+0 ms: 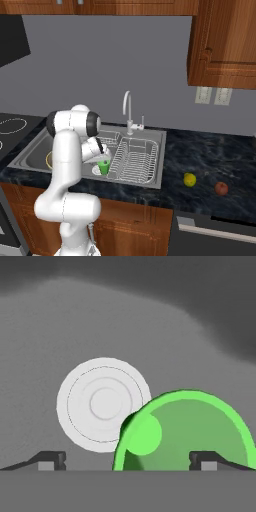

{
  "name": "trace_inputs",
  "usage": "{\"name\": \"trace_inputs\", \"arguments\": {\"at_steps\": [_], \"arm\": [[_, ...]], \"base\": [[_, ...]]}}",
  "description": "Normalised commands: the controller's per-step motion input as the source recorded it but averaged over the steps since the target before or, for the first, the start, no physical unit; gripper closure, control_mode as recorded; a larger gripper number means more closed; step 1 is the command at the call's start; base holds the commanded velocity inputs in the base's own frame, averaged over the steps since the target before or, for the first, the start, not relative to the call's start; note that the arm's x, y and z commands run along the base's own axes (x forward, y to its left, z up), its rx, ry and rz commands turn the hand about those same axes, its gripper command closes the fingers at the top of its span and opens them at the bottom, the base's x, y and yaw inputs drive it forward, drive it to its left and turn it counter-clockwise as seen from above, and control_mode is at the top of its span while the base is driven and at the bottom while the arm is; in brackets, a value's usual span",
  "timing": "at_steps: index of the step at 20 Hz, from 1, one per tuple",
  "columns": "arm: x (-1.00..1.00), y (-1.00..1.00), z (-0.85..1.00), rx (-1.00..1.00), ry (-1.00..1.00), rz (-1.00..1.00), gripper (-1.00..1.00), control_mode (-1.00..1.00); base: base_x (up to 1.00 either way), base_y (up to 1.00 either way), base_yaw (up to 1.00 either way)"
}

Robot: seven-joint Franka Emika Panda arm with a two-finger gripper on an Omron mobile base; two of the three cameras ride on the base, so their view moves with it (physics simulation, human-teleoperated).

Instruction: Remove the apple and pear from the sink. Then move the bowl and cup from the counter to the sink for washing.

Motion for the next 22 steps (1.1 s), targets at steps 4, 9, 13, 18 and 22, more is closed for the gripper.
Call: {"name": "trace_inputs", "arguments": {"at_steps": [4, 9, 13, 18, 22], "arm": [[-0.1, 0.0, 0.33, 0.0, 0.0, -0.04, -1.0, -1.0], [-0.09, 0.0, 0.38, 0.0, 0.0, -0.04, -1.0, -1.0], [-0.19, 0.0, 0.38, 0.01, 0.03, -0.04, -1.0, -1.0], [-0.27, 0.0, 0.41, 0.03, 0.01, 0.0, -1.0, -1.0], [-0.27, 0.0, 0.45, 0.03, 0.03, 0.0, -1.0, -1.0]], "base": [[0.0, 0.0, 0.0], [0.0, 0.0, 0.0], [0.0, 0.0, 0.0], [0.0, 0.0, 0.0], [0.0, 0.0, 0.0]]}}
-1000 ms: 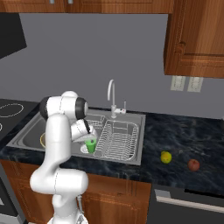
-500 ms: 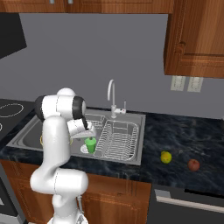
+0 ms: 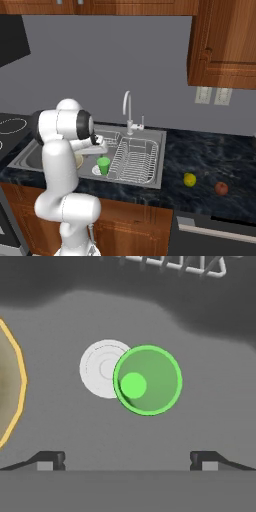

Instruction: Remove the apple and pear from the sink. Then move the bowl and cup from the counter to the sink for washing.

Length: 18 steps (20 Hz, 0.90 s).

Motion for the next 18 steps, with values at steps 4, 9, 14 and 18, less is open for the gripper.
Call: {"name": "trace_inputs", "arguments": {"at_steps": [4, 9, 14, 18], "arm": [[-0.22, -0.05, 0.46, 0.03, 0.08, 0.0, -1.0, -1.0], [-0.2, -0.08, 0.48, 0.03, 0.12, 0.0, -1.0, -1.0], [-0.24, -0.09, 0.51, 0.02, 0.1, 0.0, -1.0, -1.0], [-0.34, -0.07, 0.51, 0.06, 0.01, 0.0, -1.0, -1.0]], "base": [[0.0, 0.0, 0.0], [0.0, 0.0, 0.0], [0.0, 0.0, 0.0], [0.0, 0.0, 0.0]]}}
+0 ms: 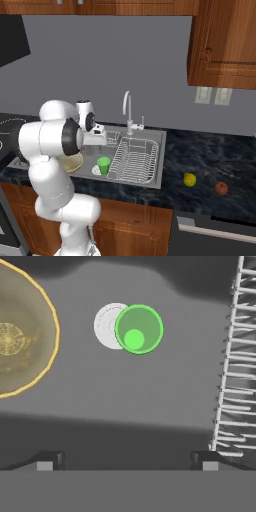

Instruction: Remove the apple and pear from the sink. Then move the bowl and cup from the counter to the sink for washing.

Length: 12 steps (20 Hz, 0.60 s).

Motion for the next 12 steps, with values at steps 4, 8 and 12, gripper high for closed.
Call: {"name": "trace_inputs", "arguments": {"at_steps": [4, 8, 12], "arm": [[-0.39, -0.06, 0.47, 0.07, 0.0, 0.0, -1.0, -1.0], [-0.39, -0.06, 0.47, 0.07, 0.0, 0.0, -1.0, -1.0], [-0.4, -0.04, 0.48, 0.07, 0.0, 0.0, -1.0, -1.0]], "base": [[0.0, 0.0, 0.0], [0.0, 0.0, 0.0], [0.0, 0.0, 0.0]]}}
